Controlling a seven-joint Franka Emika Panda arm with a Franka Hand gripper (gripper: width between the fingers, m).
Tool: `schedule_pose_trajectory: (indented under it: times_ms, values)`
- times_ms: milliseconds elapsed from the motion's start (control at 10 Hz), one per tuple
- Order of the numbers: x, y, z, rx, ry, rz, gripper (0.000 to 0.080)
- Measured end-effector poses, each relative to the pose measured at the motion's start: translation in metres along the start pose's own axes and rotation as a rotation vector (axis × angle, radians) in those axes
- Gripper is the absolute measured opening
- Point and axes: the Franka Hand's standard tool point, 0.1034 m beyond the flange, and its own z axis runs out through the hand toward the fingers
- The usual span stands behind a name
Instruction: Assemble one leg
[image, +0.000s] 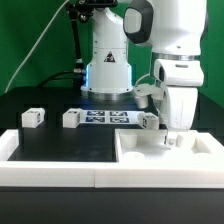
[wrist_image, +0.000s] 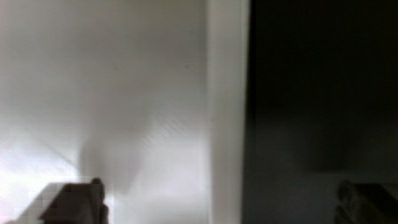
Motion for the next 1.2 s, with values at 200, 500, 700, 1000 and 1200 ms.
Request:
schedule_pose_trajectory:
  times_ms: [200,500,700,1000,1200]
  values:
    - [-0.002,-0.008,-0.028,-0.016,-0.013,0.039,0.0649]
    - [-0.006,-0.016,-0.066,-0.058,-0.020,0.099,0.0649]
    - [-0.006,-0.018,-0.061,-0.050,-0.019,0.133,0.0649]
    - [-0.005,-0.019,-0.060,-0.057,-0.004,0.414,0.0649]
    - [-0.009,-0.042,-0.053,-0.075,0.052,0.660,0.0649]
